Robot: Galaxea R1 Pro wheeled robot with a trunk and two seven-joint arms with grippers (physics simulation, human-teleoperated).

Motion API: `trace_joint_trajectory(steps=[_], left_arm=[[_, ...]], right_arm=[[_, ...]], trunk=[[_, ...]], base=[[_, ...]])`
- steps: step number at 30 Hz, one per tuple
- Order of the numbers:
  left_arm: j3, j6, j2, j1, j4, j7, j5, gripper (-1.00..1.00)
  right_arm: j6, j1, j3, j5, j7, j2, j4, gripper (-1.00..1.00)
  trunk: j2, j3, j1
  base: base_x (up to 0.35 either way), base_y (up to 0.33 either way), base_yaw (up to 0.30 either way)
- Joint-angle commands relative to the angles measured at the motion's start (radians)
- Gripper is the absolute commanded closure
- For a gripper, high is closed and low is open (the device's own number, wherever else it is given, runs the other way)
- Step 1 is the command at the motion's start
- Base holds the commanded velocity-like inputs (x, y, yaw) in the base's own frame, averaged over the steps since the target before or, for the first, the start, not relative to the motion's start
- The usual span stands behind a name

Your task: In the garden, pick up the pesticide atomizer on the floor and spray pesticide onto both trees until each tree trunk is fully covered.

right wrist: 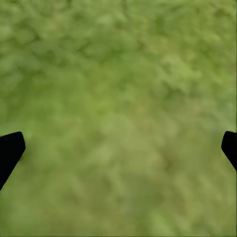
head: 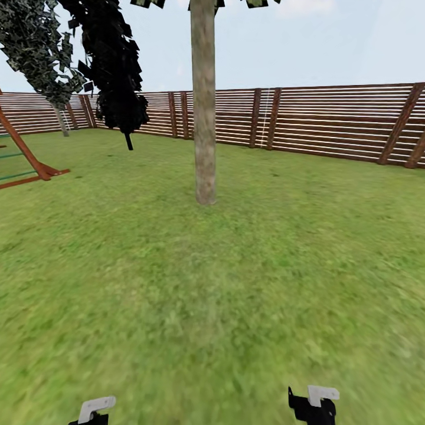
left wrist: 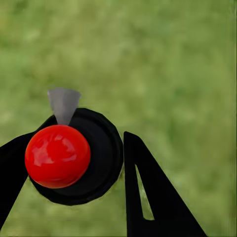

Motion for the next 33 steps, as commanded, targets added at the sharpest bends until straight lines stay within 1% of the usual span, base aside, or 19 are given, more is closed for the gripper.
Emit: trace_joint_trajectory(steps=[1, 33], left_arm=[[0.009, -0.003, 0.000, -0.001, 0.001, -0.004, -0.009, 1.00], [0.010, -0.003, 0.000, -0.001, 0.001, -0.004, -0.008, 1.00]], right_arm=[[-0.003, -0.001, -0.006, 0.011, -0.004, 0.000, 0.001, -1.00], [-0.003, -0.001, -0.006, 0.011, -0.005, -0.001, 0.001, -1.00]], trunk=[[0.000, -0.001, 0.000], [0.000, -0.001, 0.000]], base=[[0.338, 0.000, 0.000], [0.338, 0.000, 0.000]])
